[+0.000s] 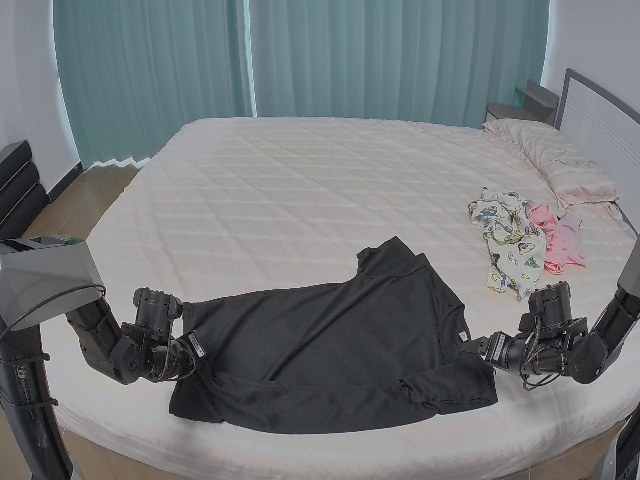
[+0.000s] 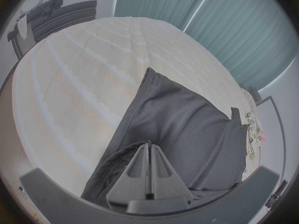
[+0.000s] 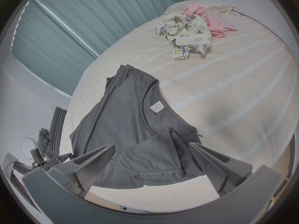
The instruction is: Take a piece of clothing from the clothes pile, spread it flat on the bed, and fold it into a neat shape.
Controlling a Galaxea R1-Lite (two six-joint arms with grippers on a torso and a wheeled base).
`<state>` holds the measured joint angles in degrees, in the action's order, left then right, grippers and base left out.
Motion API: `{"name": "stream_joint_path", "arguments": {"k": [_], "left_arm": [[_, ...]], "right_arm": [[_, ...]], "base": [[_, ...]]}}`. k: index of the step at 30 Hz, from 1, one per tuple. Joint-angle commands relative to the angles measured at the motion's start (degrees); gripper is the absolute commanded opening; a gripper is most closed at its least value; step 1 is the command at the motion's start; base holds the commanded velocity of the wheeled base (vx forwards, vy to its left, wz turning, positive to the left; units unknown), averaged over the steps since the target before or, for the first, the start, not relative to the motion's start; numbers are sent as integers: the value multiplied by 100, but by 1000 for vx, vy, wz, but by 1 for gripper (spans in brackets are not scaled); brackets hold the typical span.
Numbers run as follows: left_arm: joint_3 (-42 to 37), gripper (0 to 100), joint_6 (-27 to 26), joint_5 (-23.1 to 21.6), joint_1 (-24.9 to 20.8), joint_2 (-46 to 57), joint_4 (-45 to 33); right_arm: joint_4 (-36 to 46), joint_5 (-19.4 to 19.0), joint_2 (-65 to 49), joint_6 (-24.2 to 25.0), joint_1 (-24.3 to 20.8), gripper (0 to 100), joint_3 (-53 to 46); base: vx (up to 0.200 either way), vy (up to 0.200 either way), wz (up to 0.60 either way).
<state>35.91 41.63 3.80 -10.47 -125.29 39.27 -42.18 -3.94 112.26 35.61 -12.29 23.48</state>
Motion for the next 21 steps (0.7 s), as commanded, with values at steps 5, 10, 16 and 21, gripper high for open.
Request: {"name": "stream_joint_path", "arguments": {"k": [5, 10, 16, 21], "left_arm": [[-85, 0, 135, 94, 151, 146, 2], [-137, 0, 161, 85, 353, 216, -7], [-146, 0, 179, -46, 414, 278, -15], [-146, 0, 302, -249, 414, 278, -42]], "right_arm": [[-124, -37, 85, -63, 77, 100, 87], [-264, -274, 296, -581, 332, 100, 359], [-256, -599, 656, -1021, 420, 100, 570], [-264, -705, 1087, -1258, 543, 100, 843]], "base": [[0, 0, 0], [0, 0, 0], [0, 0, 0], [0, 0, 0]]}}
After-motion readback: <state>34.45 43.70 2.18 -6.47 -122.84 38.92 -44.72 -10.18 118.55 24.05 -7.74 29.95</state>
